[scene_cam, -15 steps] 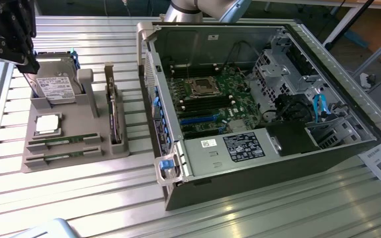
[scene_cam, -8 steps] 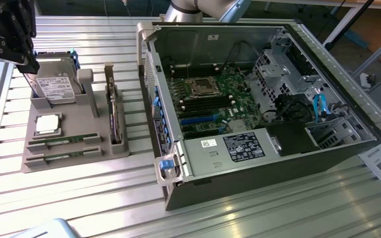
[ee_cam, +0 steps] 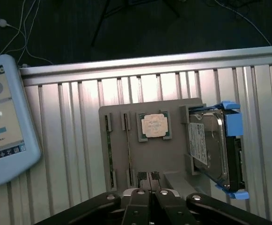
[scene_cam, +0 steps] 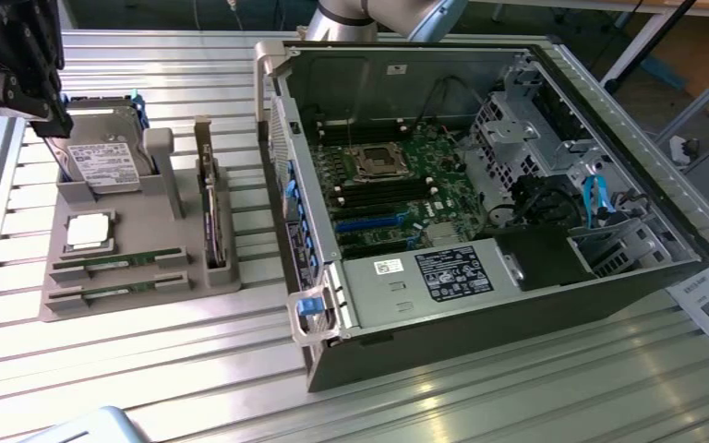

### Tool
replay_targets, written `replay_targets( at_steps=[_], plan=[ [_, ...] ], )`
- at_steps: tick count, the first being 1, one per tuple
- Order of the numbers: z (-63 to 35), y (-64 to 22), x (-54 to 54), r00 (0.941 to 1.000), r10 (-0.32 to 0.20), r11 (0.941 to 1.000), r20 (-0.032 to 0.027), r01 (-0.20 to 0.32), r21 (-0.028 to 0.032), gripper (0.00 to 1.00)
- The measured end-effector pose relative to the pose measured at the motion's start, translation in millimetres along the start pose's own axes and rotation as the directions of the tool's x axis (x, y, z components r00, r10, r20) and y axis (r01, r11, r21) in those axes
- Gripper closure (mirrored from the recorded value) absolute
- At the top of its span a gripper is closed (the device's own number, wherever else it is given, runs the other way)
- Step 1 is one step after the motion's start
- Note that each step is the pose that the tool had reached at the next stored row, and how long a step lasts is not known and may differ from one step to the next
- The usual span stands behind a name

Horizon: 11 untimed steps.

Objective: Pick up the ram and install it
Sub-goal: 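Pick up the ram and move it above insertion slot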

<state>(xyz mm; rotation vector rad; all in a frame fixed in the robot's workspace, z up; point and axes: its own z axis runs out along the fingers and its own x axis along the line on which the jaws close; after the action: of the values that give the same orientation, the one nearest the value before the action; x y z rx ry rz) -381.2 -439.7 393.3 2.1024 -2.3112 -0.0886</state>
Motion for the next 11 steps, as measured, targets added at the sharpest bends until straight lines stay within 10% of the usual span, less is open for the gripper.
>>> replay_targets(
  at_steps=[11],
  plan=[
    [1.5,-0.1,1.9,1.0000,-0.004,1.0000,0.0002,0.004,0.0034,0.90]
  ],
)
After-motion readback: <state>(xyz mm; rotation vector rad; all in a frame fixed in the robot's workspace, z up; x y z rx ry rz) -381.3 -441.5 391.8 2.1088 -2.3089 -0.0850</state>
